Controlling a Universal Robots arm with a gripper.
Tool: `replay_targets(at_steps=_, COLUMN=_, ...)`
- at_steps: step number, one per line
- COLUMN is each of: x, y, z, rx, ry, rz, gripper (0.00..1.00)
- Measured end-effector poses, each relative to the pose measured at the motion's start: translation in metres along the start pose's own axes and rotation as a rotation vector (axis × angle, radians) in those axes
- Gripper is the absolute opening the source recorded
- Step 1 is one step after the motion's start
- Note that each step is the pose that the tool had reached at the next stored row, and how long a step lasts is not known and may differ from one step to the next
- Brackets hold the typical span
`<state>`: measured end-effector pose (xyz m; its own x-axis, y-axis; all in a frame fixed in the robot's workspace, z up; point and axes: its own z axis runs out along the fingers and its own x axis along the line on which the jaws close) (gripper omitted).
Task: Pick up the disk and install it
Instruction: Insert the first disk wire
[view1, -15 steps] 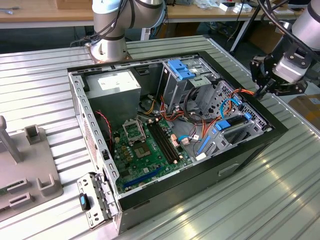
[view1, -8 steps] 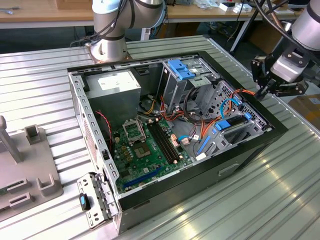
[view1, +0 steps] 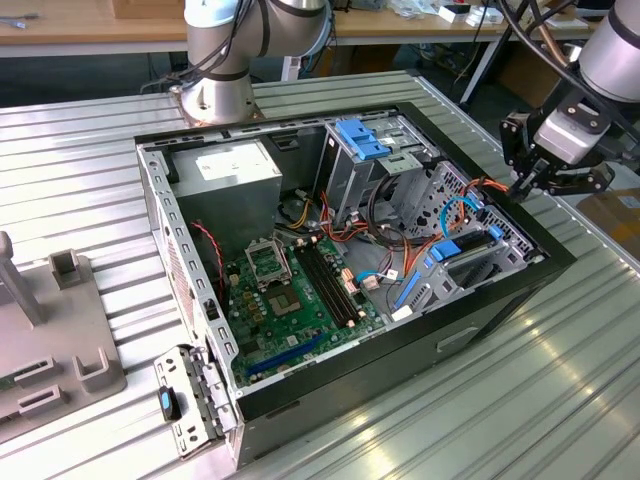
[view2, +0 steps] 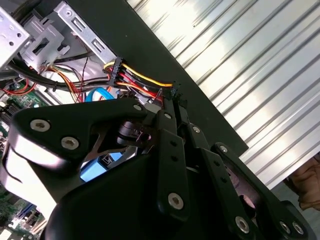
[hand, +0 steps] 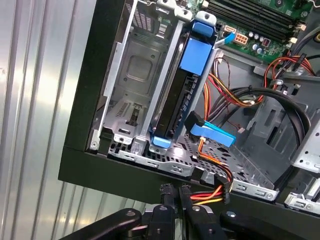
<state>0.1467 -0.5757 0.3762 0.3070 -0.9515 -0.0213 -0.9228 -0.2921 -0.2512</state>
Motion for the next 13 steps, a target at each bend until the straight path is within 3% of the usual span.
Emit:
replay_targets(at_steps=4, x=-0.0015, y=0.0048, z=-0.0012, rx=0.0004, ry=0.0046, rz=0.018, gripper=0.16)
replay_targets(at_steps=7, x=-0.0017, y=0.0053, z=-0.0014, rx=0.0011, ry=0.0146, rz=0.056, gripper=0.16)
replay_targets(at_steps=10, x=-0.0017, y=0.0054, z=-0.0014, rx=0.0013, ry=0.0148, rz=0.057, gripper=0.16)
replay_targets(at_steps=13, x=-0.0022, y=0.0079, z=-0.0021, rx=0.0031, ry=0.0098, rz=0.058, gripper=0.16)
